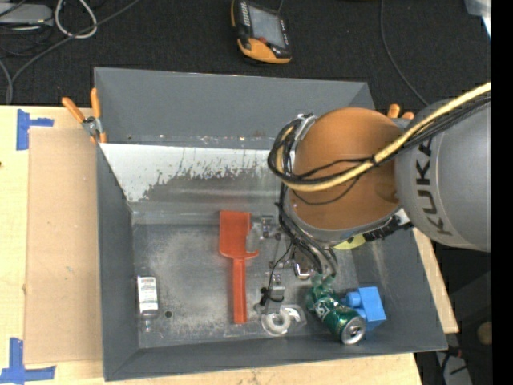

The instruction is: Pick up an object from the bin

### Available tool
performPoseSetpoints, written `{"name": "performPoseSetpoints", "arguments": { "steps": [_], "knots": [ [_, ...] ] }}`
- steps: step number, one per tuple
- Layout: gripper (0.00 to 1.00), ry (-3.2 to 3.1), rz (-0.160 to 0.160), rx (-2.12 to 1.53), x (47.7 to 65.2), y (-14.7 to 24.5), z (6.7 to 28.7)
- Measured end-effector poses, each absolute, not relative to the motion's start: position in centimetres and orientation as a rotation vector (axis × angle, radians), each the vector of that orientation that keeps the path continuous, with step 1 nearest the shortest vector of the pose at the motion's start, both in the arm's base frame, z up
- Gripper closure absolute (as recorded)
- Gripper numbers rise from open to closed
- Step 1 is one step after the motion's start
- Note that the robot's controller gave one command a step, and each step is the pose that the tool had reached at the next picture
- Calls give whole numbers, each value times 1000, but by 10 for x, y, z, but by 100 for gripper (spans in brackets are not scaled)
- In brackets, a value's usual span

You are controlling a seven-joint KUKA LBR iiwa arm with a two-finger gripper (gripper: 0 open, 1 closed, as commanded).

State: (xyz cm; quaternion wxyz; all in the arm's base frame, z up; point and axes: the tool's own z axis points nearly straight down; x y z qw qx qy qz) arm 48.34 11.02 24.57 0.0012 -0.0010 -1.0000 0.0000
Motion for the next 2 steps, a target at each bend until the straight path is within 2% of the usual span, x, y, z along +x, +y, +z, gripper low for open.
{"name": "performPoseSetpoints", "arguments": {
  "steps": [1,2],
  "knots": [
    [0,-3104,-1,472,516,111,165],
    [0,-2967,-3,1036,552,106,159]
  ]
}}
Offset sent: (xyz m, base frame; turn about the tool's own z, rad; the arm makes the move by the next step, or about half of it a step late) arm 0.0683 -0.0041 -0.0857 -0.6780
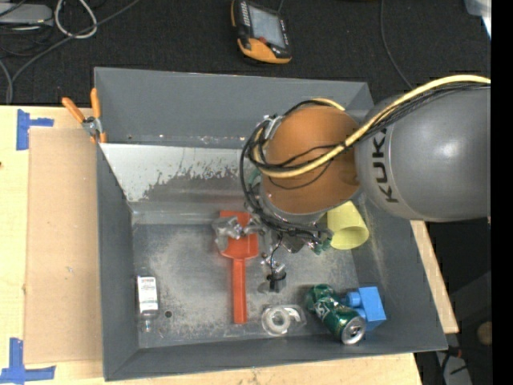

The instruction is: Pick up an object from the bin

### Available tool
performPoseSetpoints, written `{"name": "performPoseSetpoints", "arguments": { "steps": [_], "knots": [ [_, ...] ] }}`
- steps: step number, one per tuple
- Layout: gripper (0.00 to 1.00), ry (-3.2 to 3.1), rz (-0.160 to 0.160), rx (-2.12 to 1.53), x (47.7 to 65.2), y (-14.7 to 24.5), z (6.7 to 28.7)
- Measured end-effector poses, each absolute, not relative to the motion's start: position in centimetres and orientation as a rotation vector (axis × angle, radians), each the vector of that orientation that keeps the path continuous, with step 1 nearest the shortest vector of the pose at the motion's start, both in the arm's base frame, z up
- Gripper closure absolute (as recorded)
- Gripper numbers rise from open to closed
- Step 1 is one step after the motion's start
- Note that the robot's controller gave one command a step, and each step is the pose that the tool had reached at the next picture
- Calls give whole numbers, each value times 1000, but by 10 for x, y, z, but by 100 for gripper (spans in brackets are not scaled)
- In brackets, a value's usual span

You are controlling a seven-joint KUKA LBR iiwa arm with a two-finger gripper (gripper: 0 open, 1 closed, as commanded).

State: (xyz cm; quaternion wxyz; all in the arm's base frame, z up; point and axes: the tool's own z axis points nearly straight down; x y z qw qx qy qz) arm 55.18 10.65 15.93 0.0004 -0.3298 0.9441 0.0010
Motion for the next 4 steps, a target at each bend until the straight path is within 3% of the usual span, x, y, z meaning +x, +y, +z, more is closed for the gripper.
{"name": "performPoseSetpoints", "arguments": {
  "steps": [1,2,3,4],
  "knots": [
    [0,2890,6,-1248,581,108,127],
    [0,2437,5,-1976,608,81,74],
    [100,2704,10,-1597,621,89,70],
    [100,2705,10,-1595,621,88,70]
  ]
}}
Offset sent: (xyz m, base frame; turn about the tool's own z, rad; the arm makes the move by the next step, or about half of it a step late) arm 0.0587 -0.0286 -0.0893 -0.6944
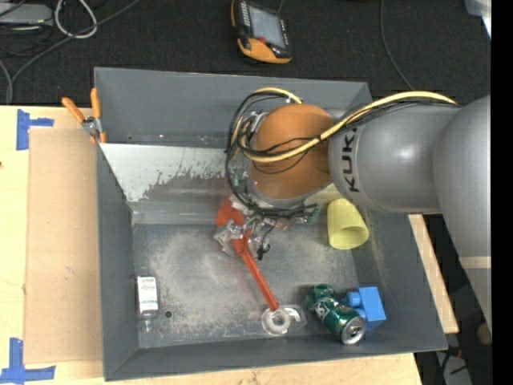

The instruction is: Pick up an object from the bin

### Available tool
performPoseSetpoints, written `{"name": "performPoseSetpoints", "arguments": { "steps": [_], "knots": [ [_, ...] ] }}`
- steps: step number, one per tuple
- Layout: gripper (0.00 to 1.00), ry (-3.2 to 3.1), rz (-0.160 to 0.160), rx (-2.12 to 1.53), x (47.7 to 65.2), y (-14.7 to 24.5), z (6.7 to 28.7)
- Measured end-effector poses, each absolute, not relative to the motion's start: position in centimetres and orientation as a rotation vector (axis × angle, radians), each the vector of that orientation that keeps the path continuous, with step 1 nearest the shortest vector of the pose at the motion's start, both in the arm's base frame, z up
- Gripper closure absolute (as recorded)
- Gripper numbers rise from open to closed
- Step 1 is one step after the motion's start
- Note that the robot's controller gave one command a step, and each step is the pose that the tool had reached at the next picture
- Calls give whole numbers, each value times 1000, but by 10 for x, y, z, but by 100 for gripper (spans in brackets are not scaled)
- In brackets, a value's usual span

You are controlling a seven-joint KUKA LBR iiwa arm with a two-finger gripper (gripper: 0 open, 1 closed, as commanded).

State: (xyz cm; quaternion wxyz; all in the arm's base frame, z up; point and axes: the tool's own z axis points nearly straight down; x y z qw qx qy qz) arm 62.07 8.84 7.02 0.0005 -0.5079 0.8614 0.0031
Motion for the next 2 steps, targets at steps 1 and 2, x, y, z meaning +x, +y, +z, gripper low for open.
{"name": "performPoseSetpoints", "arguments": {
  "steps": [1,2],
  "knots": [
    [100,2715,17,-1599,617,89,102],
    [100,2715,19,-1596,617,90,156]
  ]
}}
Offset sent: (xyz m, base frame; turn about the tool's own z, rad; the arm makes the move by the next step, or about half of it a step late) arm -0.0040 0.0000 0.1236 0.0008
